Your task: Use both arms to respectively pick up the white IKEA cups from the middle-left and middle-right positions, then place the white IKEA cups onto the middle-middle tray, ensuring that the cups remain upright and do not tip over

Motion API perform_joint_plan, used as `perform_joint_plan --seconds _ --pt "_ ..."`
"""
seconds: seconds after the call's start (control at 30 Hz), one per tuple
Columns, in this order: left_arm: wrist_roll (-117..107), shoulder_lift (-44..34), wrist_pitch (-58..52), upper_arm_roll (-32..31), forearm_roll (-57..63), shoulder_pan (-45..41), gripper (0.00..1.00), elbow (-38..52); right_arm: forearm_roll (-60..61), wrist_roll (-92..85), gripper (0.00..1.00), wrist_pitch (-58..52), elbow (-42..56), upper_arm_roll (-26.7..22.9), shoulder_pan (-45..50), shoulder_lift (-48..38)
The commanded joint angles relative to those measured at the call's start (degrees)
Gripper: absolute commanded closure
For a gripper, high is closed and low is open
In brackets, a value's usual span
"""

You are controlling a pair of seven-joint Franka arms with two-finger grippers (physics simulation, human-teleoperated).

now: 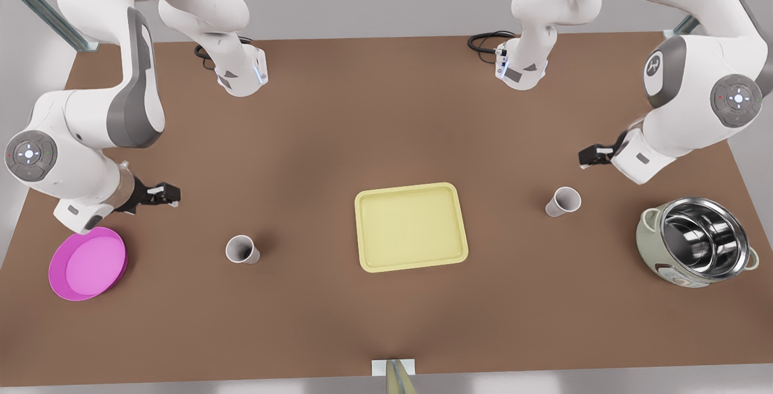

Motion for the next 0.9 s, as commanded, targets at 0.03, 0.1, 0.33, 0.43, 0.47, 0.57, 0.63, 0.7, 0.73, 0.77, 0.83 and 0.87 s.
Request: perform_joint_plan --seconds 0.03,0.1,0.33,0.43,0.47,0.57,0.63,0.7,0.73,0.77,0.83,0.87 --pt "-0.5 -0.1 1.2 0.5 -0.5 -0.6 0.00 -0.6 -0.4 -3.1 0.00 2.0 0.0 0.0 -0.7 0.5" --pt "2.1 0.9 7.1 2.6 -0.5 -0.6 0.00 -5.1 -0.2 -2.3 0.00 3.7 0.5 0.1 -0.1 2.7" --pt "16.8 3.6 46.3 11.5 -4.3 -0.4 0.00 -36.3 -3.4 -2.1 0.00 18.7 2.6 0.5 4.8 18.0" --pt "16.8 4.5 51.6 11.5 -4.6 -0.1 0.00 -37.6 -3.0 -2.1 0.00 22.0 2.0 0.5 4.5 20.4" --pt "16.8 4.5 51.7 11.7 -4.6 0.3 0.00 -38.3 -2.9 -2.1 0.00 22.9 1.4 0.5 4.6 20.9" --pt "16.7 4.5 53.5 12.1 -6.7 1.1 0.00 -42.2 -2.9 -2.0 0.00 23.1 0.2 0.5 4.2 22.1" --pt "16.7 5.7 53.5 12.1 -6.8 1.1 0.00 -42.3 -2.8 -2.0 0.00 23.2 -0.2 0.5 4.2 22.4" --pt "16.7 7.3 54.2 12.1 -8.7 1.1 0.00 -42.3 -2.9 -2.0 0.00 24.5 -0.9 0.4 4.0 23.6" --pt "16.7 7.6 54.2 12.1 -8.8 1.1 0.00 -42.9 -3.0 -2.0 0.00 24.6 -1.3 0.5 4.0 23.6" --pt "16.7 8.2 54.2 12.1 -8.8 1.1 0.00 -43.4 -3.0 -2.0 0.00 25.9 -2.7 0.5 3.5 23.4" --pt "16.5 9.0 54.2 12.1 -8.8 0.9 0.01 -43.5 -3.1 -2.1 0.00 25.9 -3.4 0.5 3.1 23.5" --pt "16.3 9.1 54.2 12.0 -8.9 0.9 0.15 -43.5 -3.1 -2.1 0.00 26.0 -3.7 0.5 3.1 23.5"
